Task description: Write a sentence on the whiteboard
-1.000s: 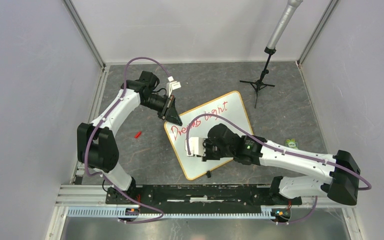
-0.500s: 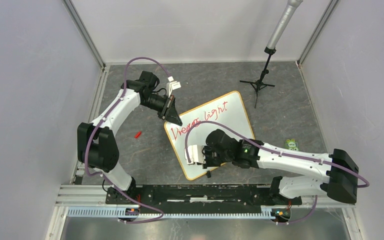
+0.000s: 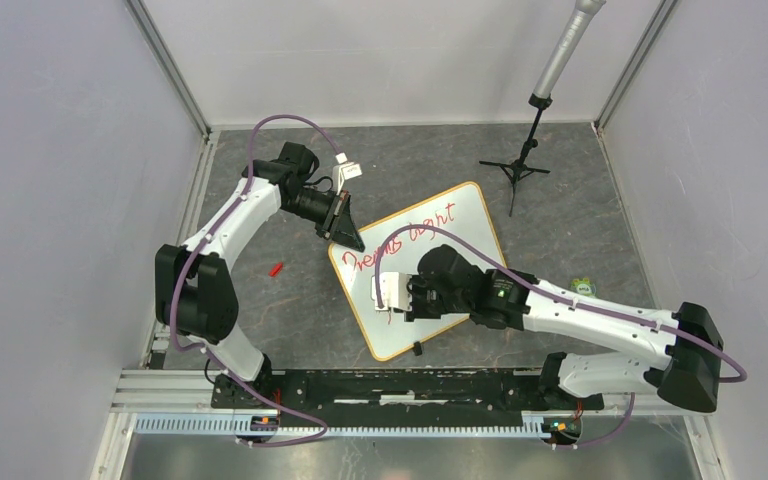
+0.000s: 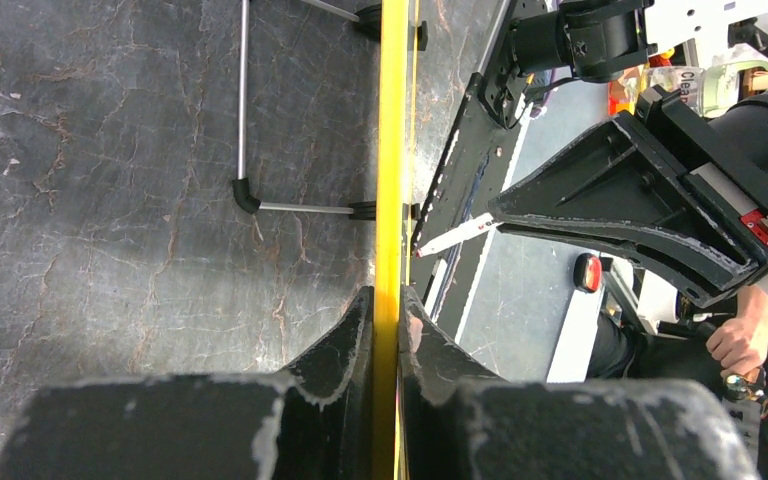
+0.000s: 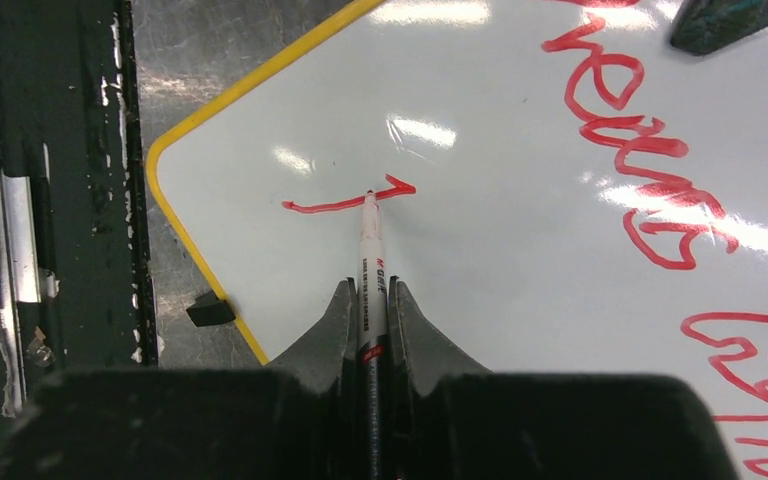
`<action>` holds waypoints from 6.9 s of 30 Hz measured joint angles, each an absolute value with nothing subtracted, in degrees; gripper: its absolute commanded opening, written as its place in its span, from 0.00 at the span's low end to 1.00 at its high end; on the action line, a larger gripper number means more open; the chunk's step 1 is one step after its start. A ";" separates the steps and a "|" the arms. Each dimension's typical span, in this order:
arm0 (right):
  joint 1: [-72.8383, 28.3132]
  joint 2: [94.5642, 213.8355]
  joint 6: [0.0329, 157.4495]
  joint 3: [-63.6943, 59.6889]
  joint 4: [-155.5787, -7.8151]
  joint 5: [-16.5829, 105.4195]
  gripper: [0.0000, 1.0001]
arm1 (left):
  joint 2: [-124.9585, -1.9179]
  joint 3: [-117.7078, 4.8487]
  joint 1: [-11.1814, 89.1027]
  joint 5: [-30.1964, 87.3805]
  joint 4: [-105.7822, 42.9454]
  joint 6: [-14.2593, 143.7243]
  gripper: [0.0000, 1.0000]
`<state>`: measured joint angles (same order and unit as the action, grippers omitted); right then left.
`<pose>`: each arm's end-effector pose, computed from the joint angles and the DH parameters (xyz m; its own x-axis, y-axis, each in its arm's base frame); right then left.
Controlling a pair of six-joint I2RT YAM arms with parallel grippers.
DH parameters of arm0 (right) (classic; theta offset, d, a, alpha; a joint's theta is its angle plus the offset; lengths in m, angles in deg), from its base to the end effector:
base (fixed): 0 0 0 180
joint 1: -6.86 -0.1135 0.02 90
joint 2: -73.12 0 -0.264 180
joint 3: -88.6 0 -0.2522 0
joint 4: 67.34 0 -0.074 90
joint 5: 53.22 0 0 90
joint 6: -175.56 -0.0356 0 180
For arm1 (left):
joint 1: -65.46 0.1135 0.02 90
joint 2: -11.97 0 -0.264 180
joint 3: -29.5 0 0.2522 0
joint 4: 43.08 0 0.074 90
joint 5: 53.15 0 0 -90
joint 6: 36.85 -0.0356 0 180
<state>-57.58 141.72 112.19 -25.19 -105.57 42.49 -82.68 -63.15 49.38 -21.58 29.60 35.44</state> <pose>0.1084 0.2349 0.2775 0.1659 -0.6869 -0.7076 -0.9575 0.0596 -0.2823 0.2971 -0.1172 0.2785 -0.7729 0.3885 -0.5017 0.6261 0.3386 -0.7024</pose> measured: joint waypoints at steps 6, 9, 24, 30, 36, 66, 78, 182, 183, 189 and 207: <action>-57.36 141.83 112.19 -25.17 -105.55 40.70 0.00 | -82.81 -63.15 49.54 -21.76 29.71 35.44 0.02; -57.34 142.26 112.19 -25.17 -105.53 39.74 0.00 | -82.81 -63.15 49.54 -21.76 29.73 35.44 0.03; -56.68 142.44 112.34 -25.17 -105.40 39.11 0.00 | -82.81 -63.15 49.54 -21.73 29.71 35.44 0.02; -55.88 141.54 112.36 -25.52 -105.50 39.08 0.00 | -82.81 -63.15 49.54 -21.73 29.71 35.44 0.02; -55.74 140.51 112.39 -27.27 -105.64 39.65 0.00 | -82.81 -63.15 49.54 -21.69 29.71 35.44 0.02; -54.02 139.68 112.41 -26.96 -107.25 46.19 0.00 | -83.01 -63.15 49.60 -21.80 29.73 35.28 0.02; -49.38 135.03 112.14 -27.77 -108.46 49.68 0.00 | -83.03 -63.15 49.60 -21.82 29.73 35.28 0.02; -49.41 138.22 111.40 -28.08 -109.92 44.88 0.00 | -83.14 -63.15 49.65 -21.87 29.71 35.24 0.03; -49.19 138.22 111.40 -27.62 -109.92 44.35 0.00 | -83.14 -63.15 49.65 -21.87 29.71 35.24 0.03; -47.66 138.22 111.38 -25.74 -109.83 42.69 0.00 | -83.14 -63.15 49.65 -21.87 29.73 35.26 0.02; -46.59 138.11 111.38 -26.50 -109.55 44.98 0.00 | -83.14 -63.15 49.65 -21.84 29.73 35.24 0.02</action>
<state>-46.59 138.11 111.38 -26.50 -109.55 44.98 -83.14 -63.15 49.65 -21.84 29.73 35.24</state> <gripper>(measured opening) 0.127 0.160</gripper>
